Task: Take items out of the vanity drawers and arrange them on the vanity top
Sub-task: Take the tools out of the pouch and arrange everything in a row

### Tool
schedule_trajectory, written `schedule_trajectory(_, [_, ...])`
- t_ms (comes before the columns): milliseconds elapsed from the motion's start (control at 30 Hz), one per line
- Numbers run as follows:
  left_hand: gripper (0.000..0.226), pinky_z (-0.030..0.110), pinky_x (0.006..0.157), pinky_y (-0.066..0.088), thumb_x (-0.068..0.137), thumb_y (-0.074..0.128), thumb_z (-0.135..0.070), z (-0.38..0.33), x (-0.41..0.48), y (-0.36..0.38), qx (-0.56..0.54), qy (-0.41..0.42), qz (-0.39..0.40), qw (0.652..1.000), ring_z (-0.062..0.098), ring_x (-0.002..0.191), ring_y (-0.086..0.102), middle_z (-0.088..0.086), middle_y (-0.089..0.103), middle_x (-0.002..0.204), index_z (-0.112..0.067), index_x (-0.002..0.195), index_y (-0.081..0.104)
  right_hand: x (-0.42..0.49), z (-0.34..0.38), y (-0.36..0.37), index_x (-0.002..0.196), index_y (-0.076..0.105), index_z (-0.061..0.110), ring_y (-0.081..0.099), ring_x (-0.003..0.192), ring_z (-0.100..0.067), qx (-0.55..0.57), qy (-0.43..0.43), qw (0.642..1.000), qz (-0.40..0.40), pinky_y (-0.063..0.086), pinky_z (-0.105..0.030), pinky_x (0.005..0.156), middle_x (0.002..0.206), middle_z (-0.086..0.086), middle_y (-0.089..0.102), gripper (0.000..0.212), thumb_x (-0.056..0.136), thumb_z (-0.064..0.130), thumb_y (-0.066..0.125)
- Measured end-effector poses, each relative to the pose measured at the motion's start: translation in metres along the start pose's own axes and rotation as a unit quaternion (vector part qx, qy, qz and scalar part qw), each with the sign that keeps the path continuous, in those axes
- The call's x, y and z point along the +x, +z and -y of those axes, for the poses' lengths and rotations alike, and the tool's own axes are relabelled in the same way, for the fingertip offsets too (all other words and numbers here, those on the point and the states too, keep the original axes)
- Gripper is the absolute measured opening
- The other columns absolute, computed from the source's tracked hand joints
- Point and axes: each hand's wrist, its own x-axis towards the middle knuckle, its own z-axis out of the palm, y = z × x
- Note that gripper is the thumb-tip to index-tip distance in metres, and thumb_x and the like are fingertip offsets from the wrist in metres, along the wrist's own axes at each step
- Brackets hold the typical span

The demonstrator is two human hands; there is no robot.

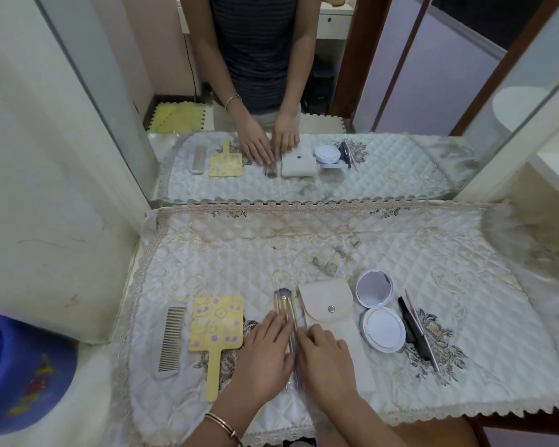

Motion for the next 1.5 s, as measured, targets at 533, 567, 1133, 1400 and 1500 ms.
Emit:
schedule_trajectory(533, [0.079,0.033,0.117,0.007,0.072,0.008,-0.044,0.001,-0.005,0.003,-0.031,0.003,0.011,0.999,0.017,0.146,0.004,0.001,0.010,0.157,-0.016,0.145,0.020,0.014,0.001,-0.004,0.036,0.054,0.020,0.055,0.042,-0.011,0.026,0.046,0.999,0.012,0.038,-0.024,0.040,0.041,0.001,0.053,0.032,0.041,0.036,0.082])
schedule_trajectory(567, [0.079,0.032,0.117,0.005,0.073,0.007,-0.044,0.001,-0.005,0.004,-0.025,0.007,0.004,1.000,0.017,0.145,0.005,0.001,0.011,0.157,-0.016,0.145,0.020,0.013,0.001,-0.004,0.036,0.054,0.021,0.055,0.042,-0.011,0.025,0.047,0.999,0.011,0.041,-0.024,0.039,0.041,0.001,0.053,0.034,0.040,0.036,0.084])
schedule_trajectory(1133, [0.080,0.020,0.110,-0.014,0.086,-0.009,-0.063,0.100,-0.049,-0.006,0.076,-0.083,-0.038,0.993,0.003,0.138,-0.023,0.004,0.022,0.153,-0.016,0.144,0.019,0.010,-0.018,-0.005,0.090,0.061,0.025,0.054,0.088,-0.016,0.147,0.023,0.985,-0.091,0.051,-0.033,0.065,0.090,0.004,0.066,0.029,0.070,0.036,0.043])
schedule_trajectory(1400, [0.058,0.025,0.111,-0.001,0.097,0.005,-0.047,0.068,-0.040,0.004,0.073,-0.062,0.026,0.995,0.017,0.130,0.030,-0.002,0.041,0.141,-0.019,0.130,0.043,-0.002,-0.029,0.006,0.099,0.064,0.020,0.038,0.104,-0.014,0.169,0.034,0.979,-0.110,0.051,-0.044,0.082,0.107,-0.003,0.065,0.038,0.073,0.035,0.040])
schedule_trajectory(1500, [0.057,0.025,0.111,-0.002,0.097,0.005,-0.047,0.055,-0.037,0.008,0.069,-0.075,0.031,0.994,0.016,0.125,0.035,0.001,0.056,0.133,-0.018,0.130,0.040,-0.001,-0.031,0.006,0.097,0.064,0.021,0.039,0.102,-0.014,0.166,0.027,0.979,-0.119,0.053,-0.042,0.078,0.104,-0.003,0.066,0.037,0.072,0.033,0.041])
